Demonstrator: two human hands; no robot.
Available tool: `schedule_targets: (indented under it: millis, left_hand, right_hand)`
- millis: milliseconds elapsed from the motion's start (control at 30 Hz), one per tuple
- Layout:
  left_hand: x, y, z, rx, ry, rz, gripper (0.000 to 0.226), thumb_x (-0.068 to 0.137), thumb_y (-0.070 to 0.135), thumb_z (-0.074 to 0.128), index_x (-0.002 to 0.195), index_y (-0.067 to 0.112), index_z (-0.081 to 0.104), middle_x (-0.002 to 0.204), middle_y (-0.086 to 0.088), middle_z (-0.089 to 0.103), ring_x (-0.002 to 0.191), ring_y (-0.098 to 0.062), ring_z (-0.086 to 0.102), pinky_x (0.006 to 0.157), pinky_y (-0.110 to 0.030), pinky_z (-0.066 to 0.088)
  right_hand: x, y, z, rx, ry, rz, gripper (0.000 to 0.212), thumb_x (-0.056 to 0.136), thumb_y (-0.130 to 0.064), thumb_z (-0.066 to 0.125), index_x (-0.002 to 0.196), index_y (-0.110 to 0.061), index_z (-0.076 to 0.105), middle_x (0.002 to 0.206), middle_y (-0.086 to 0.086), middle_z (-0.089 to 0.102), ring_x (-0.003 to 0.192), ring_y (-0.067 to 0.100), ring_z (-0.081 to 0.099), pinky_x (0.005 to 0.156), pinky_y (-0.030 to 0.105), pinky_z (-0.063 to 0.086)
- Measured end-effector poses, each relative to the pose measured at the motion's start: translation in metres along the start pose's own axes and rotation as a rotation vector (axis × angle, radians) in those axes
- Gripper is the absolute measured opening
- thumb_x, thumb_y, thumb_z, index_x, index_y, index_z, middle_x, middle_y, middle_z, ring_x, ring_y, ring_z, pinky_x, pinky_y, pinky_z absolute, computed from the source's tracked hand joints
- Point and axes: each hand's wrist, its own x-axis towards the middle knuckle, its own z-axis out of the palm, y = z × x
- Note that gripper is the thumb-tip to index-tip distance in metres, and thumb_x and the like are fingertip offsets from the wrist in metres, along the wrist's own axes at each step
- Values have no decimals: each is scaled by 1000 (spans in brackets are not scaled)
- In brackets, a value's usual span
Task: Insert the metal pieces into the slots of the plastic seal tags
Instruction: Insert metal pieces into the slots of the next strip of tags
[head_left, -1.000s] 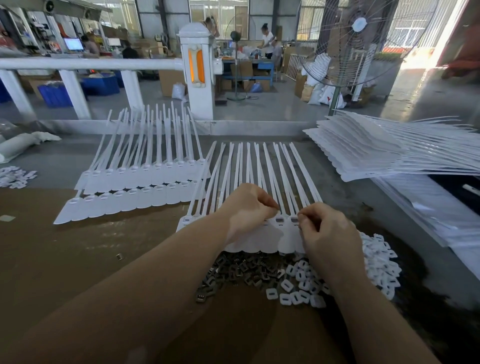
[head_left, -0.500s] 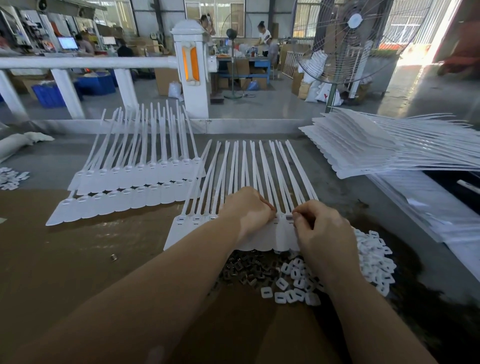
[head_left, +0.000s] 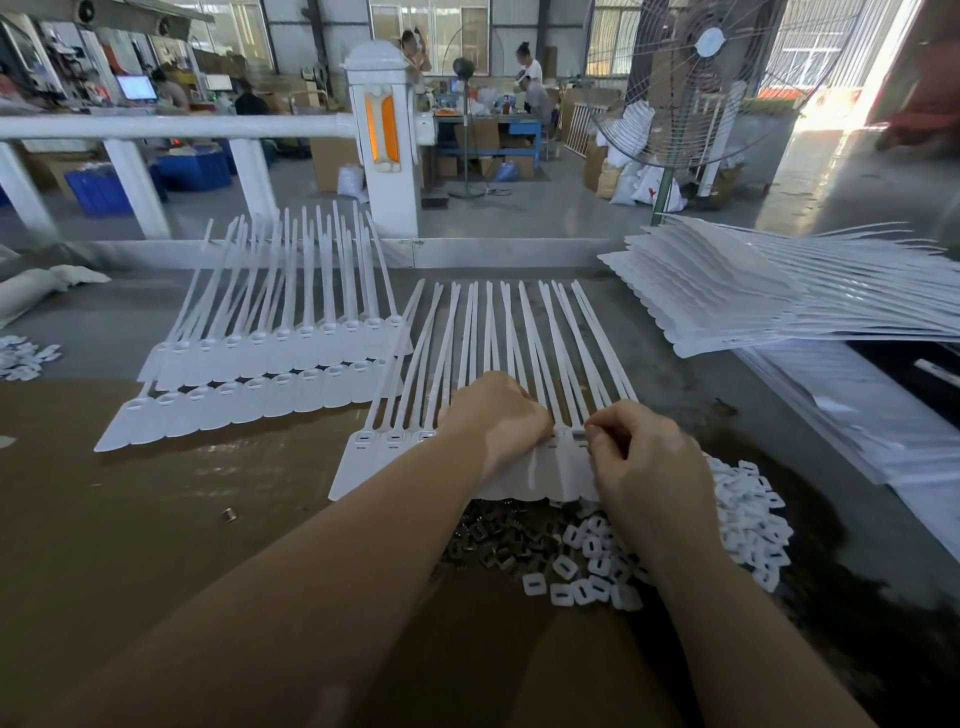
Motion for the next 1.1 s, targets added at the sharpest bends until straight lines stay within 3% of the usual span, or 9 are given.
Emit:
schedule_targets:
  millis: [167,467,767,967,1100]
  left_hand:
    - [-2,0,-1,-17,-10,1,7,73,26,68,75,19,69,76,0,67,79,-19,62,76,-37,54]
    - [-4,-2,-4,-37,-32,47,9,73,21,72,67,27,68,81,4,68,90,-19,62,88,-41,52]
    - [-10,-3,-5,67,-23,159,7,81,23,65,81,28,71,87,9,67,92,-13,61,88,-38,51]
    - [-13,-3,-6,189,-21,225,19,86,19,56,79,31,70,97,10,68,96,-11,59,90,-35,50]
    - [-16,-7,-9,325,-21,317,26,90,17,52,100,29,73,115,8,65,105,-11,57,93,-27,46]
  right_hand:
    - [0,0,0,-4,1,-1,9,90,-18,56,89,-16,65,72,-9,52,68,9,49,58,23,35]
    - [0,1,-1,-6,1,3,9,90,-18,57,89,-17,65,73,-10,52,69,10,49,60,24,34]
    - [1,1,0,-15,-12,13,10,90,-20,55,91,-18,65,74,-10,53,70,9,49,60,24,34]
    - [1,2,0,-18,-6,7,9,90,-19,56,90,-18,65,72,-12,49,67,7,46,54,14,30]
    - [2,3,1,-21,-5,11,9,90,-19,56,89,-19,65,71,-12,49,67,7,46,54,12,29]
